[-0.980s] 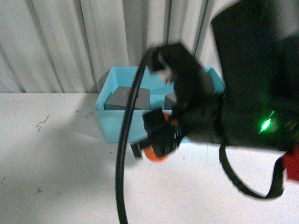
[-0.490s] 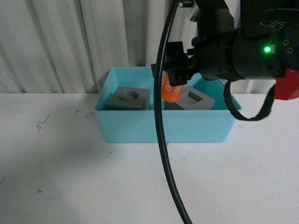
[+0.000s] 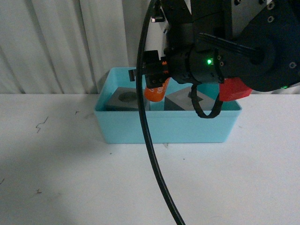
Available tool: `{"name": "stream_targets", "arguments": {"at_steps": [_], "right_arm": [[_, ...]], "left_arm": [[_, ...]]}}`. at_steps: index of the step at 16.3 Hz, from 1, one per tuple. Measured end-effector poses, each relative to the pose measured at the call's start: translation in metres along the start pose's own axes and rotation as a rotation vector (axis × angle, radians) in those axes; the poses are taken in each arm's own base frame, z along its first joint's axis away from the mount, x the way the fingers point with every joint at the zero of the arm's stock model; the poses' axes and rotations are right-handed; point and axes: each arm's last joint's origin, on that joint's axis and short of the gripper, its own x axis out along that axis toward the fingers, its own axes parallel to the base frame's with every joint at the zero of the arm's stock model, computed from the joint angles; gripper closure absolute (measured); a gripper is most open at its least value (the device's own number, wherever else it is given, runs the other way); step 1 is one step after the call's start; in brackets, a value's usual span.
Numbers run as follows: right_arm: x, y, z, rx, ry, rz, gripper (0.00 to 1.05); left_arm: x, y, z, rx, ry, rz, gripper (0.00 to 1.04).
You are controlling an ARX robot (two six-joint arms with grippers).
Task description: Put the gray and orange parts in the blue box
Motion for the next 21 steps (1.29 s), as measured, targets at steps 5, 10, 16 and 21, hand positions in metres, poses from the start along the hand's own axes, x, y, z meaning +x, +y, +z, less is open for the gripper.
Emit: {"name": "stream_targets", "arguments": {"at_steps": [5, 10, 16, 21], "right_arm": [[0.018, -0.003, -0.027, 0.026, 0.066, -0.064, 0.57], [0.024, -0.003, -0.043, 0.041, 0.114, -0.092, 0.57], [-0.025, -0.004, -0.010, 0.076, -0.049, -0.088, 0.07], [-0.208, -0.052, 0.023, 0.155, -0.198, -0.212, 0.06]], "left_arm": [[0.000, 0.000, 0.000, 0.000, 0.000, 0.000, 0.07], [0.000, 0.000, 0.000, 0.000, 0.000, 0.000, 0.07], [0.000, 0.000, 0.000, 0.000, 0.000, 0.000, 0.07], [0.000, 0.000, 0.000, 0.000, 0.000, 0.000, 0.07]]}}
